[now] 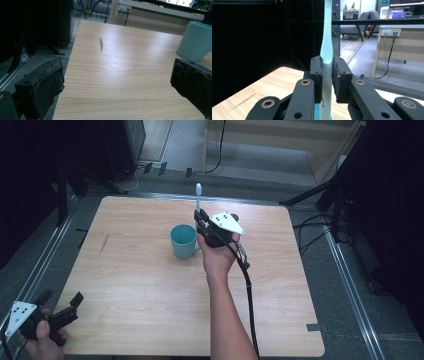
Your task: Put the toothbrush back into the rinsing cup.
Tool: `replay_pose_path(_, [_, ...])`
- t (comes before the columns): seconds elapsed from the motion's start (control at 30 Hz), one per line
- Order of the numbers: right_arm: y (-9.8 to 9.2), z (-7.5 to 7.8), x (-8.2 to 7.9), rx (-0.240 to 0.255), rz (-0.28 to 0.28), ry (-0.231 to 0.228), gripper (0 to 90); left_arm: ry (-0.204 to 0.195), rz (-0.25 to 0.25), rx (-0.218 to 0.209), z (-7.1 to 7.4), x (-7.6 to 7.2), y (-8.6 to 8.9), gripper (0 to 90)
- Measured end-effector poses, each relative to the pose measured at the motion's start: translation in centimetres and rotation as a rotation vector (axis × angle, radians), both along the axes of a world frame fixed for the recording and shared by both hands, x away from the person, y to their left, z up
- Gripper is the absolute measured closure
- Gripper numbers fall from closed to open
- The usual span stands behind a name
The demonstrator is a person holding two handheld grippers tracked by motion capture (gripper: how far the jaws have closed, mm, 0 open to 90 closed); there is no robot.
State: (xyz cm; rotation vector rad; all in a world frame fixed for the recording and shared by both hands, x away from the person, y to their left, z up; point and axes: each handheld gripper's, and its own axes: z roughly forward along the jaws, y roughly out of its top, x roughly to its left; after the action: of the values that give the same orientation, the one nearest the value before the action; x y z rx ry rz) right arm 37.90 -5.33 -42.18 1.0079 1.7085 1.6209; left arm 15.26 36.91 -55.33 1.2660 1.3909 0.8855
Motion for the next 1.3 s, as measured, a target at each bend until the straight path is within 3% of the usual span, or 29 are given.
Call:
replay_pose_path(0.27, [1.4, -0.7, 0.4, -0.001, 0.021, 0.01, 80.2, 0.001, -0.002, 0.006, 0.0, 0.0, -0.1, 0.0])
replay_pose_path(0.53, [2.8, -2.4, 0.5, -0.042, 0.054, 0.026, 80.1, -0.002, 0.0, 0.003, 0.0, 0.0, 0.0, 0.0])
replay_pose_path(0.77, [3.2, -3.9, 0.3, -0.082, 0.07, 0.046, 80.1, 0.001, -0.004, -0.006, 0.0, 0.0, 0.1, 0.0])
replay_pose_path(0.93, [3.3, -5.6, 0.1, -0.107, 0.059, 0.097, 80.1, -0.001, -0.004, -0.014, 0.0, 0.0, 0.2, 0.0])
replay_pose_path(1.07, [3.3, -6.5, -0.1, -0.136, 0.066, 0.112, 79.8, -0.001, -0.008, -0.021, 0.0, 0.0, 0.3, 0.0])
replay_pose_path(1.3, [3.3, -7.1, -0.1, -0.125, 0.068, 0.132, 77.7, -0.001, -0.009, -0.019, 0.0, 0.0, 0.2, 0.0])
